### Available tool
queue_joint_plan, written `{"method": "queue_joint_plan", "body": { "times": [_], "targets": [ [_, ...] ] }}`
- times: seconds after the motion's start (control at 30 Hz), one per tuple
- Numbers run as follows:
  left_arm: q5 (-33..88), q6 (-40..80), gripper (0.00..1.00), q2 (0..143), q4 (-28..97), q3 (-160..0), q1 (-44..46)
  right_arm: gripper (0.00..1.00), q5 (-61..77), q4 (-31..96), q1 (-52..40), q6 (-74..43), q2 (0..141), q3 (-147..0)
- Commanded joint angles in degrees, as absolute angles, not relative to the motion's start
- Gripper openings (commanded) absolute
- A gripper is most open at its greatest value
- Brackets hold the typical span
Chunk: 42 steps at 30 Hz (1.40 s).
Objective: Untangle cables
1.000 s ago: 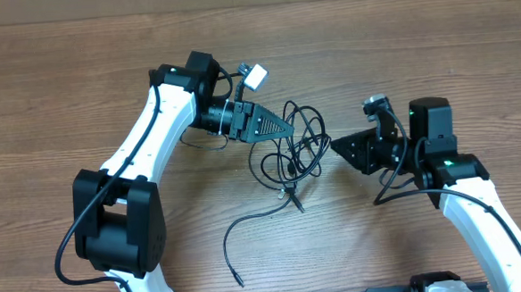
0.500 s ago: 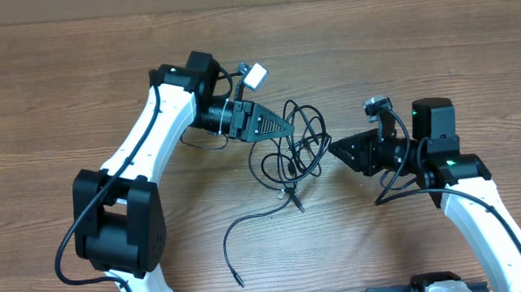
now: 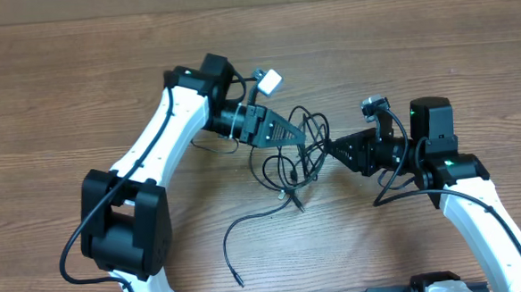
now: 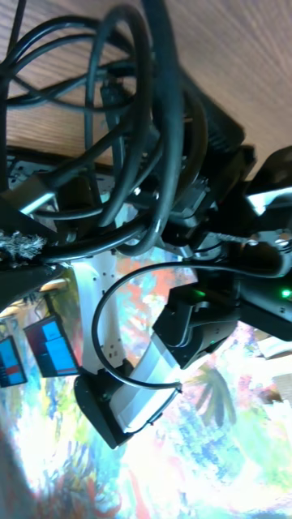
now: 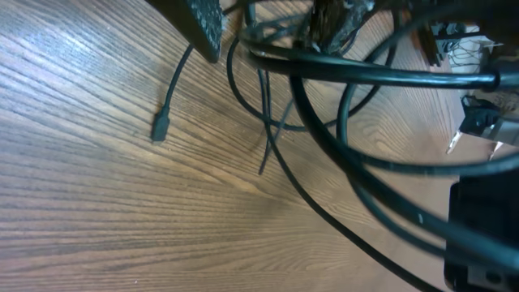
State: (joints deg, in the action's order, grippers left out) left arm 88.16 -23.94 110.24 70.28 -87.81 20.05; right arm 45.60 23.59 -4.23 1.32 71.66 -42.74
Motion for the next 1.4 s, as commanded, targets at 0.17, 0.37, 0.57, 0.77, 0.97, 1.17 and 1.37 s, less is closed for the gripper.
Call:
{"method": "queue_joint_plan", "body": {
  "times": [0.17,0.37,0.57,0.77,0.97,1.17,1.37],
  "targets": [
    [90.6,-23.5,0.04,108.9,70.1,-89.0,20.6,0.33,45.5,23.6,-4.5,1.8,71.8,-42.8],
    [89.0,-23.5,0.04,108.9,68.5,-89.0,18.6,0.33,45.0,26.3,-4.5,2.0,71.8,-42.8],
    [88.0,-23.5,0.04,108.9,68.6,-89.0,18.2,0.32,44.4,26.9,-4.5,2.0,71.8,-42.8],
    [89.1,-23.2,0.04,108.9,68.6,-89.0,18.2,0.31,41.6,27.2,-4.5,2.0,71.8,-42.8],
    [90.6,-19.0,0.04,108.9,68.3,-89.1,18.2,0.29,40.3,27.6,-4.5,2.0,71.8,-42.8],
    [90.6,-17.5,0.04,108.9,68.3,-89.1,18.7,0.29,40.6,27.6,-4.5,2.0,71.8,-42.8],
    [90.6,-17.5,0.04,108.9,68.2,-89.2,21.1,0.29,40.8,27.6,-4.6,2.0,71.8,-42.8]
  ]
}}
